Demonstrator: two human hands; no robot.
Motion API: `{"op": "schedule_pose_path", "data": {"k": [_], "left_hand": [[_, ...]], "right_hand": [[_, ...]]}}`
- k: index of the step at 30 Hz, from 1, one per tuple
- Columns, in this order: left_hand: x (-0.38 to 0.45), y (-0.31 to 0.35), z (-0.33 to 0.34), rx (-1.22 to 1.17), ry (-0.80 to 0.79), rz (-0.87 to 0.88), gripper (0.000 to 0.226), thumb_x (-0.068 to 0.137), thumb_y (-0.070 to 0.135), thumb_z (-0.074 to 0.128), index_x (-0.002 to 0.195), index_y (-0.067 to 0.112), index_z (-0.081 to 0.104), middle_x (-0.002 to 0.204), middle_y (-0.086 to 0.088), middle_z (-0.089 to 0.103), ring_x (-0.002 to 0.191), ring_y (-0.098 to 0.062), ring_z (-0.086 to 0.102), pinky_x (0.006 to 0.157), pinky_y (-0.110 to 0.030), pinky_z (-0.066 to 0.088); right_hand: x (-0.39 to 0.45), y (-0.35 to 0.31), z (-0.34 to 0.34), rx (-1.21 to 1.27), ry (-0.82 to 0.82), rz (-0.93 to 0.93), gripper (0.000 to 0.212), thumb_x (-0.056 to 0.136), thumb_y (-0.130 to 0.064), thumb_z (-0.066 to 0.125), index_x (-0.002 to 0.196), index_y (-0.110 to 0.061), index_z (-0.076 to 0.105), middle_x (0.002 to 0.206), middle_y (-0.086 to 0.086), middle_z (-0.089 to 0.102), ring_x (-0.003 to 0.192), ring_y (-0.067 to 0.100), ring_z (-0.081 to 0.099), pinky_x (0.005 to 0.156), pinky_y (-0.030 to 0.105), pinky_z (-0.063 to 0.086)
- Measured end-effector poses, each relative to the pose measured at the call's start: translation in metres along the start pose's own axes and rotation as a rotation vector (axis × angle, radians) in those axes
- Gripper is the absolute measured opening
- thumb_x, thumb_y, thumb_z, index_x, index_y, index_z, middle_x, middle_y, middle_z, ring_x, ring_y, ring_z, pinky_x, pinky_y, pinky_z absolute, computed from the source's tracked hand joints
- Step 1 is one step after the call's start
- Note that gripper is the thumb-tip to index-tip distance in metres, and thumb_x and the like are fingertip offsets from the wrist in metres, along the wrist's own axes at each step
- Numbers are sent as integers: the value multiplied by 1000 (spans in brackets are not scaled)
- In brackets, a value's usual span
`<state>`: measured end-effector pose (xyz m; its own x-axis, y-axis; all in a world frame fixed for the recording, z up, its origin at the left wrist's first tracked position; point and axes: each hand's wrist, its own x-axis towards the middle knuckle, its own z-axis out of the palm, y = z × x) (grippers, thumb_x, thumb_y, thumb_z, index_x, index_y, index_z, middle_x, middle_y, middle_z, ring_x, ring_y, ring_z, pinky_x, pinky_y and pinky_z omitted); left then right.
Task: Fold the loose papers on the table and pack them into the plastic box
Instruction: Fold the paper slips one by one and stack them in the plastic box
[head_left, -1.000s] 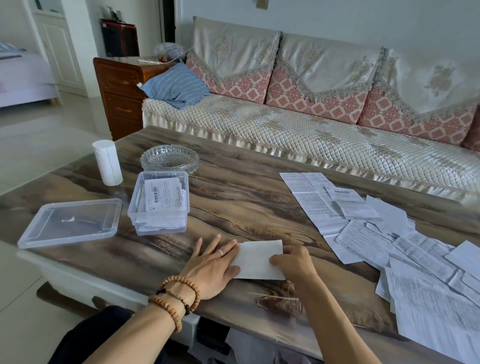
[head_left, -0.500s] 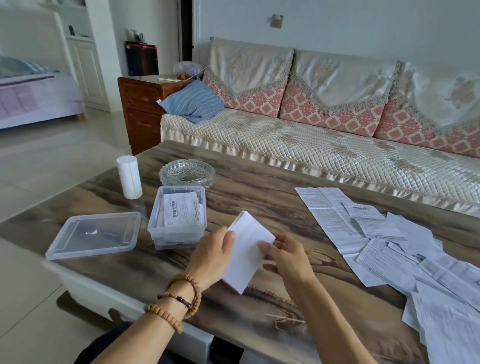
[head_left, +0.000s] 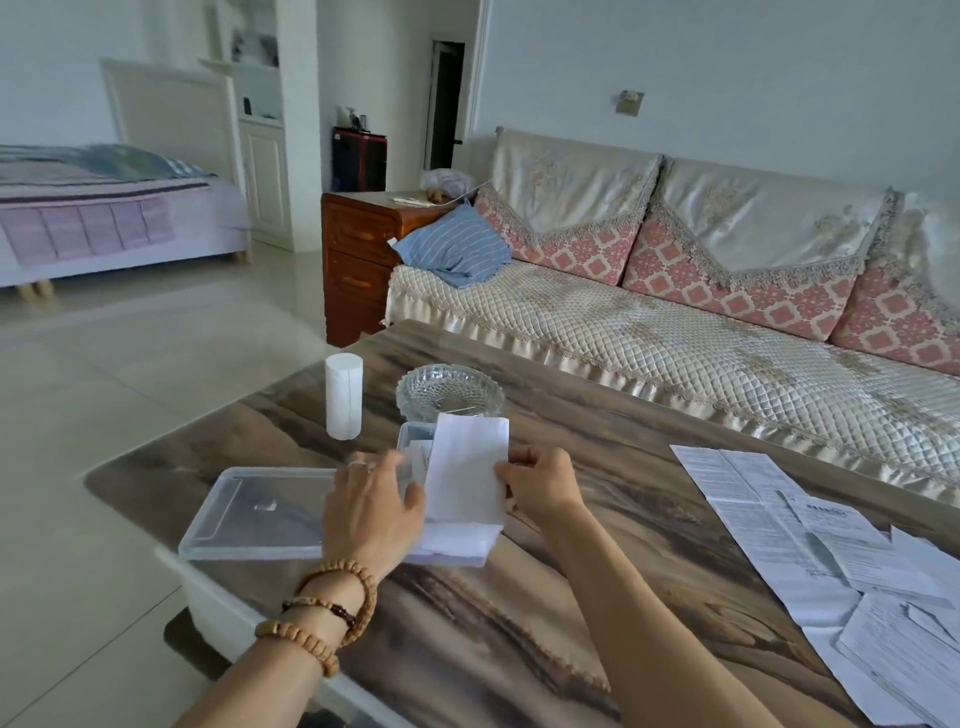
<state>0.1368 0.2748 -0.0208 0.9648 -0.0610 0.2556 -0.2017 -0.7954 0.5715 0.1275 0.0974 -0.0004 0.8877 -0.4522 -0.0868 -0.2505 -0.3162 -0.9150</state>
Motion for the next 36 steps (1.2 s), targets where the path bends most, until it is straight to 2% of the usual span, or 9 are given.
{"op": "schedule_pose_path", "data": {"k": [3, 7, 11, 17, 20, 26, 30, 32, 36], "left_hand": [[5, -9, 12, 3, -173, 2, 37, 98, 38, 43, 131, 21, 48, 121, -5, 56, 111, -24, 55, 88, -37, 47], [4, -9, 22, 4, -180, 144, 35, 101, 38, 35, 123, 18, 55, 116, -2, 54, 106, -20, 56, 85, -31, 46], [-2, 1, 31, -57, -199, 253, 39, 102, 41, 32, 106, 18, 63, 106, 0, 55, 94, -16, 60, 79, -29, 49], [-12, 17, 39, 15, -219, 329, 36, 100, 44, 37, 109, 23, 64, 108, 4, 56, 80, -11, 60, 66, -23, 49], [-14, 20, 36, 48, -238, 326, 35, 101, 44, 35, 110, 23, 61, 109, 3, 56, 81, -11, 56, 67, -24, 47], [-24, 35, 27, 235, -58, 351, 36, 95, 39, 44, 122, 21, 60, 131, 2, 53, 119, -18, 47, 96, -36, 45], [-56, 70, 34, 121, 43, 499, 18, 81, 26, 64, 94, 16, 72, 111, -3, 62, 107, -23, 57, 87, -44, 48], [-80, 91, 49, 9, 11, 561, 11, 79, 21, 67, 88, 16, 71, 102, -2, 63, 99, -23, 60, 82, -42, 49], [-141, 142, 91, -141, -253, 586, 19, 90, 26, 55, 103, 20, 68, 108, 4, 59, 99, -19, 56, 87, -32, 47]], "right_hand": [[18, -3, 18, -228, 29, -6, 15, 80, -14, 62, 93, -12, 69, 88, 1, 67, 85, 21, 62, 71, 25, 45], [17, 4, 19, -381, 104, -52, 24, 81, -19, 58, 103, -20, 66, 101, 6, 70, 93, 26, 64, 77, 31, 52], [3, 21, 4, -450, 259, -72, 25, 87, -19, 54, 111, -21, 60, 102, 5, 68, 92, 28, 64, 70, 31, 49], [-9, 39, -13, -761, 317, -185, 17, 87, -17, 55, 98, -18, 68, 110, 4, 57, 106, 27, 55, 67, 29, 42], [-13, 44, -19, -719, 305, -226, 17, 89, -21, 57, 101, -18, 68, 114, 4, 51, 107, 26, 56, 71, 31, 45], [-39, 55, -45, -620, 276, -279, 13, 88, -21, 57, 95, -16, 67, 108, 4, 56, 95, 28, 60, 73, 31, 45], [-82, 82, -82, -554, 296, -268, 10, 84, -18, 61, 90, -16, 70, 99, 0, 56, 88, 25, 61, 75, 30, 48], [-106, 102, -109, -537, 314, -239, 9, 83, -17, 62, 88, -16, 70, 95, -2, 56, 87, 22, 61, 78, 31, 50], [-153, 148, -186, -591, 399, -26, 18, 84, -20, 63, 101, -17, 69, 107, 1, 57, 104, 23, 56, 90, 33, 45]]}}
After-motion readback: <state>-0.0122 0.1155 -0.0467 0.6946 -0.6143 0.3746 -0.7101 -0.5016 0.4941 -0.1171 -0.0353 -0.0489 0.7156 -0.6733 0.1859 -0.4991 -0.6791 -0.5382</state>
